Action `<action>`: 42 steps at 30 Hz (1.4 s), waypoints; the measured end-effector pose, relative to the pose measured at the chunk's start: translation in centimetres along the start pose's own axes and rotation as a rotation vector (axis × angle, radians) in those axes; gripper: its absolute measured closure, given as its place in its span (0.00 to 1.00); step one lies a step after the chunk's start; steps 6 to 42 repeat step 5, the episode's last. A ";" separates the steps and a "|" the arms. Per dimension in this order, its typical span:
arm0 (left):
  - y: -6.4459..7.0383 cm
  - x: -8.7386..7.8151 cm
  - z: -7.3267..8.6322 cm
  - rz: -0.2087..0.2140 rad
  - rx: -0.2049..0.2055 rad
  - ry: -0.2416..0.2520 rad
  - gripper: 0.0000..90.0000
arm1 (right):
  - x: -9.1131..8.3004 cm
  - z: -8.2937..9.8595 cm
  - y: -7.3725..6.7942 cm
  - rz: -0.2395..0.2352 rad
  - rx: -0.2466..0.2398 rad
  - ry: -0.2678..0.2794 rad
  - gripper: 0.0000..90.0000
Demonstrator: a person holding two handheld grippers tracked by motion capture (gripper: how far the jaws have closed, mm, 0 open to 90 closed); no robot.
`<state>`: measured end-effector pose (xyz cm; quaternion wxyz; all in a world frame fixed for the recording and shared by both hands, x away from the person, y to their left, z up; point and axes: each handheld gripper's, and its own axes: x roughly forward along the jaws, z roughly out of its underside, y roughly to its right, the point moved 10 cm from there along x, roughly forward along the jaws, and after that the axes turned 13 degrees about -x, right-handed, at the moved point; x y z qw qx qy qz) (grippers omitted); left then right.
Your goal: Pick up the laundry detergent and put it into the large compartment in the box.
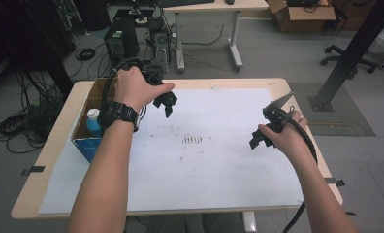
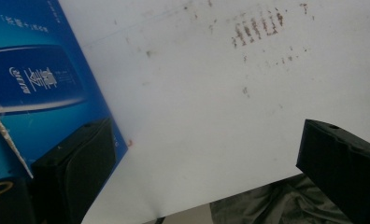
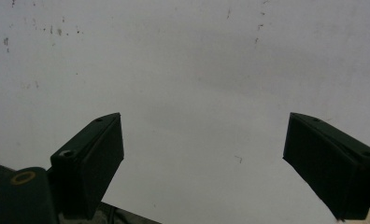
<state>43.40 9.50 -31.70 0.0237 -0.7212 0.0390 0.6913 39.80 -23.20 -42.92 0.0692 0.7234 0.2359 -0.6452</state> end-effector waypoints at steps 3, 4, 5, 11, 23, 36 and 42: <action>-0.1 0.0 0.0 -0.001 0.004 -0.004 0.05 | 0.1 0.0 0.0 -0.001 0.001 -0.002 0.14; 0.0 0.0 0.0 -0.001 -0.002 0.000 0.05 | 0.1 0.0 0.0 -0.002 0.001 -0.003 0.14; -0.1 0.1 0.0 -0.002 0.003 -0.002 0.05 | 0.1 0.0 0.0 -0.003 0.001 -0.001 0.14; -0.1 0.1 0.0 -0.002 0.003 -0.002 0.05 | 0.1 0.0 0.0 -0.003 0.001 -0.001 0.14; -0.1 0.1 0.0 -0.002 0.003 -0.002 0.05 | 0.1 0.0 0.0 -0.003 0.001 -0.001 0.14; -0.1 0.1 0.0 -0.002 0.003 -0.002 0.05 | 0.1 0.0 0.0 -0.003 0.001 -0.001 0.14; -0.1 0.1 0.0 -0.002 0.003 -0.002 0.05 | 0.1 0.0 0.0 -0.003 0.001 -0.001 0.14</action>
